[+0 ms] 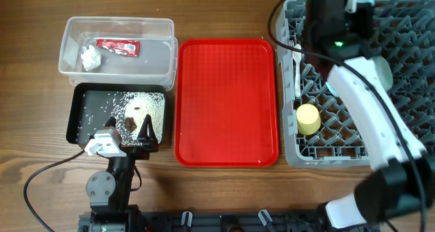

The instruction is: Sort waste into correct bins and load items into the dishwasher rack

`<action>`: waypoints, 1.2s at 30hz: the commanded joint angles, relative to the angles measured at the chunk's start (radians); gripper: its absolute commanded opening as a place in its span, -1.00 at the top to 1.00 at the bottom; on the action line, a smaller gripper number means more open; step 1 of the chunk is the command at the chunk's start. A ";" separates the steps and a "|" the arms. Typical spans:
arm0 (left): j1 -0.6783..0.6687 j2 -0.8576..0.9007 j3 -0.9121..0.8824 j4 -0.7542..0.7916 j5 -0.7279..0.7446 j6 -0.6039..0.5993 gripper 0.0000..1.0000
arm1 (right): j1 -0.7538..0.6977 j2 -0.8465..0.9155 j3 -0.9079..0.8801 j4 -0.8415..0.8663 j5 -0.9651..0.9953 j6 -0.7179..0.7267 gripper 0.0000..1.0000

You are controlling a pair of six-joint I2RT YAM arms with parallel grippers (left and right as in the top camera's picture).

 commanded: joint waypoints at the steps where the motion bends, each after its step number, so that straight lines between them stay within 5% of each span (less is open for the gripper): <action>1: -0.003 -0.007 -0.005 -0.005 -0.002 0.009 -1.00 | -0.002 0.099 0.003 0.043 0.023 -0.055 0.91; 6: -0.003 -0.007 -0.005 -0.005 -0.002 0.009 -1.00 | 0.000 0.186 0.003 0.125 0.023 -0.140 0.91; 7: -0.003 -0.007 -0.005 -0.005 -0.002 0.009 -1.00 | 0.001 0.186 0.003 0.142 0.023 -0.153 0.70; 8: -0.003 -0.007 -0.005 -0.005 -0.002 0.009 -1.00 | 0.001 0.185 0.003 0.163 0.037 -0.152 0.24; 9: -0.003 -0.007 -0.005 -0.005 -0.002 0.009 -1.00 | 0.005 0.178 0.003 0.204 0.085 -0.147 0.07; 14: -0.003 -0.007 -0.005 -0.005 -0.002 0.009 -0.99 | 0.097 0.051 0.003 0.239 0.116 -0.154 -0.04; 20: -0.003 -0.007 -0.005 -0.005 -0.002 0.009 -0.99 | 0.338 -0.271 0.003 -0.128 -0.319 0.056 -0.22; 24: -0.003 -0.007 -0.005 -0.005 -0.002 0.009 -1.00 | 0.447 -0.463 0.003 -0.418 -0.866 0.347 -0.61; 25: -0.003 -0.007 -0.005 -0.005 -0.002 0.009 -0.99 | 0.450 -0.516 0.003 -0.452 -1.001 0.400 -0.99; 32: -0.003 -0.007 -0.005 -0.005 -0.002 0.009 -1.00 | 0.450 -0.658 0.003 -0.509 -1.123 0.467 -0.99; 36: -0.003 -0.007 -0.005 -0.005 -0.002 0.009 -1.00 | 0.450 -0.712 0.003 -0.525 -0.952 0.442 -0.99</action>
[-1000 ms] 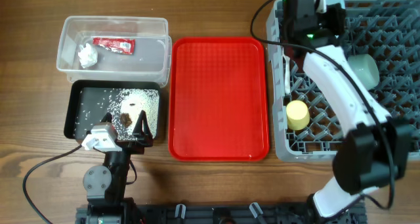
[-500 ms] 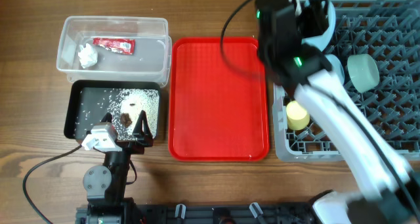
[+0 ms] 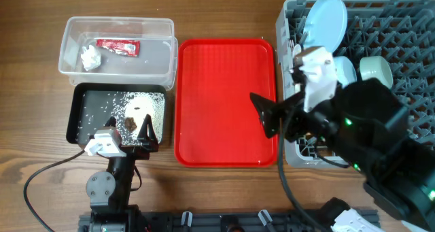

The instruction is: Sort waste into correct bins and load items into the dishwasher rack

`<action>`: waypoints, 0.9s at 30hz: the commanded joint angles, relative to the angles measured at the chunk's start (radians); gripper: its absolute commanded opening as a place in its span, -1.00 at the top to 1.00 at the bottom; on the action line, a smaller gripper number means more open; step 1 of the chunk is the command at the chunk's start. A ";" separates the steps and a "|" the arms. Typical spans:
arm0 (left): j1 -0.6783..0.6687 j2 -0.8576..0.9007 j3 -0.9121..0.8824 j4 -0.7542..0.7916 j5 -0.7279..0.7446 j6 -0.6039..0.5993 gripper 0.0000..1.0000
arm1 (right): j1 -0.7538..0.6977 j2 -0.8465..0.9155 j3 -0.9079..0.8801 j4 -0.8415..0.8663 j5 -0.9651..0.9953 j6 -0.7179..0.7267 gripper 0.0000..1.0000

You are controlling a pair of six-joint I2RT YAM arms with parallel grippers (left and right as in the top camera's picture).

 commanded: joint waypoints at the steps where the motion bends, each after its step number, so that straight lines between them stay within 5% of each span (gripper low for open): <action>1: -0.003 -0.007 -0.005 -0.005 -0.002 0.009 -1.00 | 0.003 -0.054 -0.002 -0.034 0.148 0.014 -0.99; 5: -0.003 -0.007 -0.005 -0.005 -0.002 0.009 -1.00 | -0.026 -0.130 -0.018 -0.109 0.289 -0.025 -1.00; 14: -0.003 -0.007 -0.005 -0.005 -0.002 0.009 -1.00 | -0.294 -0.421 -0.530 0.401 -0.061 -0.220 -1.00; 27: -0.003 -0.007 -0.005 -0.005 -0.002 0.009 -1.00 | -0.541 -0.897 -1.205 0.615 -0.132 -0.008 -1.00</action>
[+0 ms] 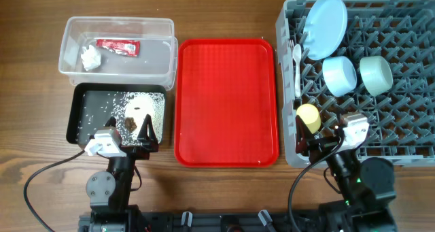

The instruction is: Sort waste into correct bins and load items into the dishwasher rack

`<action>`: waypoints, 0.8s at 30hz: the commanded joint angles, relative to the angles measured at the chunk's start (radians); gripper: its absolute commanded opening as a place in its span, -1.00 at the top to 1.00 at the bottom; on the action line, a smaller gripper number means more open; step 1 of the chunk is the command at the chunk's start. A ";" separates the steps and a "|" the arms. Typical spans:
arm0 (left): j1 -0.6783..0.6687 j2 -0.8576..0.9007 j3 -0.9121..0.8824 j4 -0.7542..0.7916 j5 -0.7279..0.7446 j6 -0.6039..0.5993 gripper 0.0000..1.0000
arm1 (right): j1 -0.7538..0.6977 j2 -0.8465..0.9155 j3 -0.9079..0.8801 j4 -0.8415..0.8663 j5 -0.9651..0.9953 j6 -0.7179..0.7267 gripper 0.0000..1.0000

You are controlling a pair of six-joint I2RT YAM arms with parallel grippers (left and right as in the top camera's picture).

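Note:
The grey dishwasher rack (408,123) at the right holds an upright blue plate (325,15), a light blue bowl (339,74), a pale green bowl (375,74), a yellow cup (307,116) and white cutlery (297,58). The red tray (226,103) in the middle is bare. A clear bin (166,55) at the far left holds a red wrapper (117,47) and crumpled white paper (90,56). The black bin (76,120) holds rice and food scraps (136,109). My left gripper (130,133) stands open at the black bin's front edge. My right gripper (317,138) stands open at the rack's front left corner, just below the yellow cup.
Both arm bases stand at the table's front edge, with cables looping beside them. Bare wood shows behind the tray and left of the bins.
My right arm has drawn back from over the tray's right edge to the front of the table, its gripper now at the rack's front left corner. The left arm has not moved.
My right arm first reached over the rack's far left corner, covering that area. Then it was back over the tray's right edge, open, with the blue plate standing in the rack. Now it rests at the front, and the tray is bare.

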 commanded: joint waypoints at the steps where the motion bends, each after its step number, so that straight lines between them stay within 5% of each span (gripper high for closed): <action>1: -0.003 -0.007 -0.005 -0.005 -0.002 0.009 -1.00 | -0.021 -0.100 -0.098 0.033 0.023 0.042 -1.00; 12: -0.003 -0.007 -0.005 -0.005 -0.002 0.009 -1.00 | -0.022 -0.194 -0.354 0.367 -0.084 -0.059 -1.00; 24: -0.003 -0.007 -0.005 -0.005 -0.002 0.009 -1.00 | -0.022 -0.193 -0.352 0.362 -0.084 -0.059 -1.00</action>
